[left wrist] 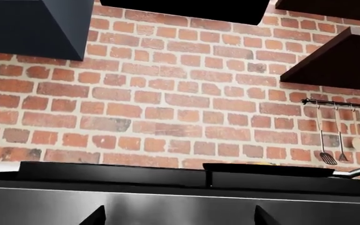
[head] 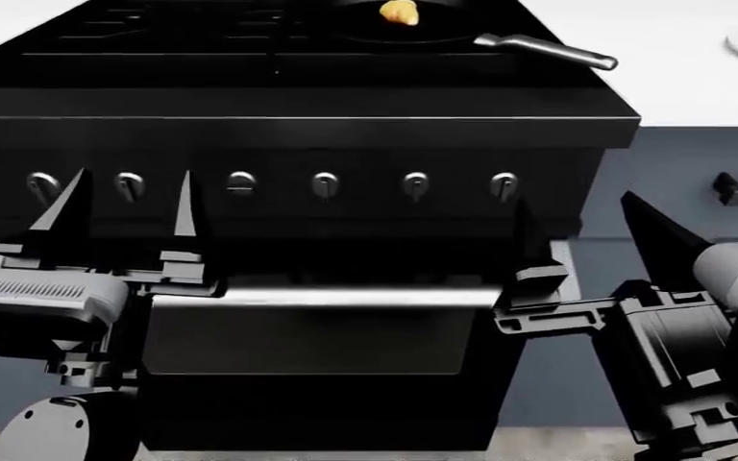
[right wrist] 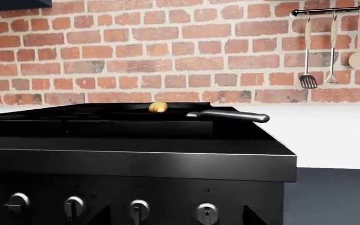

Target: Pick the croissant and place it on the pan. Then turn on the stove to warm the croissant.

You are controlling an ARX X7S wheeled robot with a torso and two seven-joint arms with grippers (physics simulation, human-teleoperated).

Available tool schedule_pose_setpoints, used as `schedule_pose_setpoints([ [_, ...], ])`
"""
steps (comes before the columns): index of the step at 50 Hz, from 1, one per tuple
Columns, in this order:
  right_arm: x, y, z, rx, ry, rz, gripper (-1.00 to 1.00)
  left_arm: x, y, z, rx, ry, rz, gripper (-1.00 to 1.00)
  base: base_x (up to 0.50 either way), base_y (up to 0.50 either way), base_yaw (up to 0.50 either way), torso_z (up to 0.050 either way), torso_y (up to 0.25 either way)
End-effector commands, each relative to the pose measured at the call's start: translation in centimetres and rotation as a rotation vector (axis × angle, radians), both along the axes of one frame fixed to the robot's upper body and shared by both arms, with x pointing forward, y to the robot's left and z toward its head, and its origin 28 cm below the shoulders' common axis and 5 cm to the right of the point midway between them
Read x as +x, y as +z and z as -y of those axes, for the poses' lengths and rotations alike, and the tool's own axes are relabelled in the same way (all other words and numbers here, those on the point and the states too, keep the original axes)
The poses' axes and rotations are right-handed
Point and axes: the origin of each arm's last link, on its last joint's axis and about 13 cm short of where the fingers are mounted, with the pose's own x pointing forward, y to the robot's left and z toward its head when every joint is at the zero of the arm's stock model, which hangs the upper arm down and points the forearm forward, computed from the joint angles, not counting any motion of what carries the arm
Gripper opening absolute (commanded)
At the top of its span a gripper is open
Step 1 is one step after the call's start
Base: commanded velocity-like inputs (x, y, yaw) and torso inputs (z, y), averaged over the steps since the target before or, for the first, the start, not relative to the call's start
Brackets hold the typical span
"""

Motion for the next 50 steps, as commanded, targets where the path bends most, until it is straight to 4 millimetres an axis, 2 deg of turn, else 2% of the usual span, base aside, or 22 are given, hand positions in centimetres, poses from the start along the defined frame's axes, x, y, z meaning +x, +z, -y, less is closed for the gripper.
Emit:
schedule_pose_setpoints([
  [1, 0.03, -0.04, 0.01, 0.001, -0.001, -0.001, 1.00, -0.03, -0.04, 0.02, 0.001, -0.002, 0.001, 1.00, 0.00, 0.00, 0.00, -0.050, 0.000],
  [40, 0.31, -0.41, 0.20, 0.012, -0.009, -0.011, 1.00, 0.17, -0.47, 0.16, 0.011, -0.010, -0.011, 1.00, 0.00, 0.00, 0.00, -0.049, 0.000],
  [50, 0.43, -0.37, 0.17, 0.008, -0.007, 0.001, 1.00, 0.05, -0.48, 0.24, 0.005, -0.018, -0.003, 1.00, 0.00, 0.00, 0.00, 0.000, 0.000],
])
